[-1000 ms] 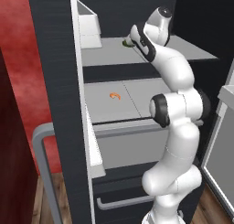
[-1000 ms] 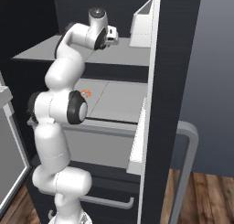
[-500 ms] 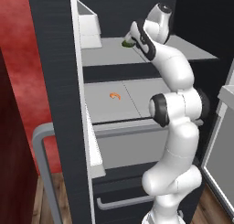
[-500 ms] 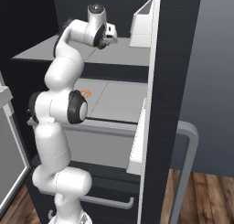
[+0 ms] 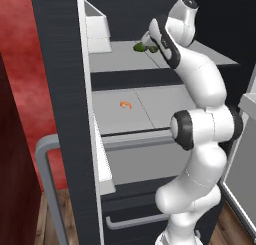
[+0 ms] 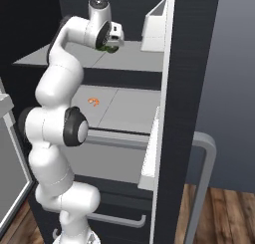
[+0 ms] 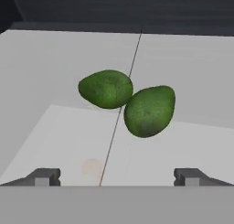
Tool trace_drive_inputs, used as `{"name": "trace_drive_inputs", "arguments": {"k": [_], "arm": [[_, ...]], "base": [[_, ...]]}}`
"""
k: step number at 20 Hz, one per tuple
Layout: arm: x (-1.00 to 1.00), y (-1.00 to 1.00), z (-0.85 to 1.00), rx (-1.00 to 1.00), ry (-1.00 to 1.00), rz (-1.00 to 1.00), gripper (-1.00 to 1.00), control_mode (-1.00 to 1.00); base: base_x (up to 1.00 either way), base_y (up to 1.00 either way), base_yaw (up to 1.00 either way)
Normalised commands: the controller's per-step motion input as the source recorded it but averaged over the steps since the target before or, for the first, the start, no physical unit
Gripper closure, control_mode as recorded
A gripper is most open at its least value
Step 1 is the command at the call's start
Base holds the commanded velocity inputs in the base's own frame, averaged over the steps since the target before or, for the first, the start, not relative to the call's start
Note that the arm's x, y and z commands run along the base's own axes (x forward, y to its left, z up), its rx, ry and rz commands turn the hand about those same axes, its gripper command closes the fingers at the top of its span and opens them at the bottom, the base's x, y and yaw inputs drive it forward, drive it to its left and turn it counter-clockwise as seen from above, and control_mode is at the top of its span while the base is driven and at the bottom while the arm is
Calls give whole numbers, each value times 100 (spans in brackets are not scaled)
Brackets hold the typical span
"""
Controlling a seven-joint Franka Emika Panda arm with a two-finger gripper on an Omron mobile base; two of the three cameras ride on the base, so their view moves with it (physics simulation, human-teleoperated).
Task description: Transport the steak and avocado to the fridge. Place the steak on the rack containing meat and place the avocado on the rack containing the vegetable, ensuring meats and vegetables are on different racks.
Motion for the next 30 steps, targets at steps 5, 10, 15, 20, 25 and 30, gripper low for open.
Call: {"name": "trace_drive_inputs", "arguments": {"k": [5,10,15,20,25,30], "arm": [[-87,13,0,0,-12,0,-100,-100],[-79,12,1,0,-7,0,-100,-100],[-89,7,26,-3,6,-1,-100,-100],[-98,3,16,-2,10,0,-100,-100],[-100,0,0,0,0,0,-100,-100],[-100,0,0,0,0,0,-100,-100]], "base": [[0,0,0],[0,0,0],[0,0,0],[0,0,0],[0,0,0],[0,0,0]]}}
